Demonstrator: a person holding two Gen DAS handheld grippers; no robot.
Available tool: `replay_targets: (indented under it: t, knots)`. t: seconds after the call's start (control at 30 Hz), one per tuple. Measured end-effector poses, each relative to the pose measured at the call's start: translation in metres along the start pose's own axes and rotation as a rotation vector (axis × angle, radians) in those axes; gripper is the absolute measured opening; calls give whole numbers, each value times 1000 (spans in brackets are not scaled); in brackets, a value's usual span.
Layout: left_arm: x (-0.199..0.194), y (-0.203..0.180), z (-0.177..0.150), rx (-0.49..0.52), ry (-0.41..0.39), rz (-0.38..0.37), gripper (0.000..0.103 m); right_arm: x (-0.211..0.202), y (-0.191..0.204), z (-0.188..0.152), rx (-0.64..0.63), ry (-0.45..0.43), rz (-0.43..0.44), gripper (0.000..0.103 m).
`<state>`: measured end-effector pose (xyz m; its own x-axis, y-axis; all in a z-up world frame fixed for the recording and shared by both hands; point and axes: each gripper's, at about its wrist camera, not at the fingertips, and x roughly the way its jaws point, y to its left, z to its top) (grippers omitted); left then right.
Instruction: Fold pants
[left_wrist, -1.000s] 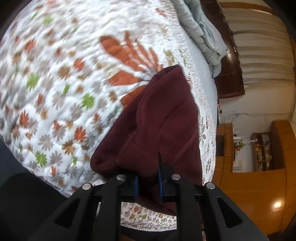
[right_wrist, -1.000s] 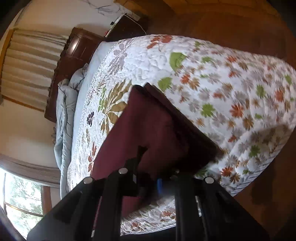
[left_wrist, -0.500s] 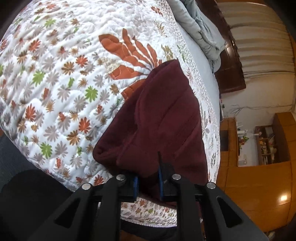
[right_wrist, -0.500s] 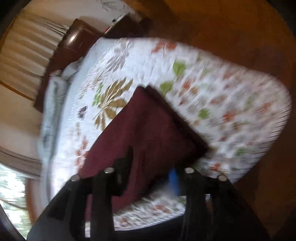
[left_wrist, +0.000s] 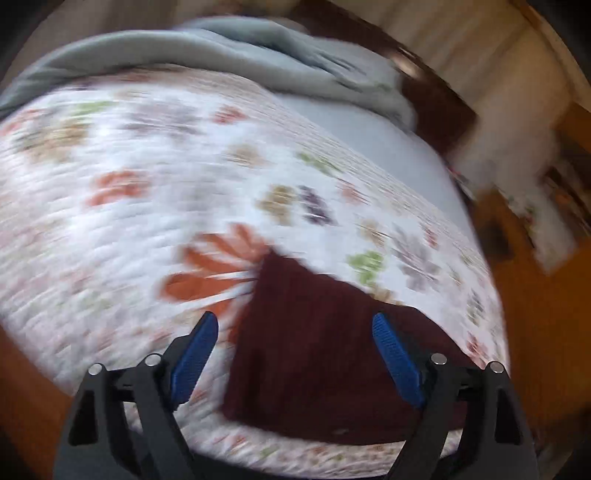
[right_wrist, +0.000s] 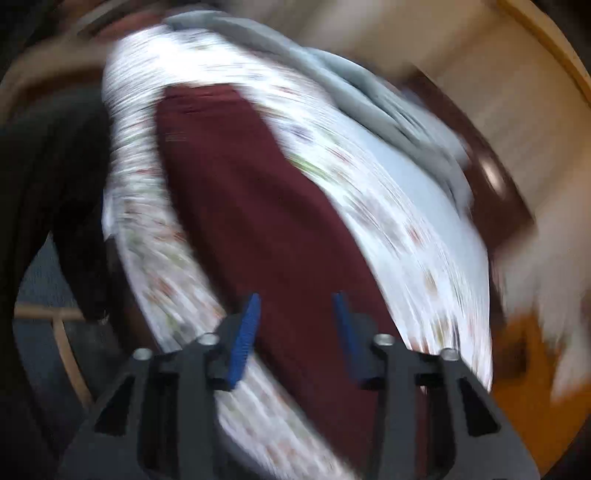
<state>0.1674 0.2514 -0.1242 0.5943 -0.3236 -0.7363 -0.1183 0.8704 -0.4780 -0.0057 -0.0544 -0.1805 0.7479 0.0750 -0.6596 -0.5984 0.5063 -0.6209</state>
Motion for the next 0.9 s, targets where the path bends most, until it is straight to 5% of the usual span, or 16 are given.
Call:
replay_targets:
  t: [0.17,0.23,0.3,0.43,0.57,0.73,0.8,0.9]
  knots:
    - [70,-3,14,75,142,-8,86,39,45,44,-144,-31,-12,33]
    - [94,9,13,57,180,45,87,50,56,47,-183,-16,-5,33]
    - [105,26,7,-5,210,10,87,61,60,50,-199,-6,10,33]
    - [104,34,-7,13,184,-10,87,76,60,48,-215,39,28,33]
    - [101,37,-6,-7,178,1,84,75,58,51,-194,44,57,4]
    - [87,28,-6,15,142,79,74,73,68,49,-231,55,64,3]
    - [63,10,-4,79,50,137,74,67,65,51,-208,30,50,4]
    - [37,-13,1,140,-41,106,77,56,52,57,-134,3,55,8]
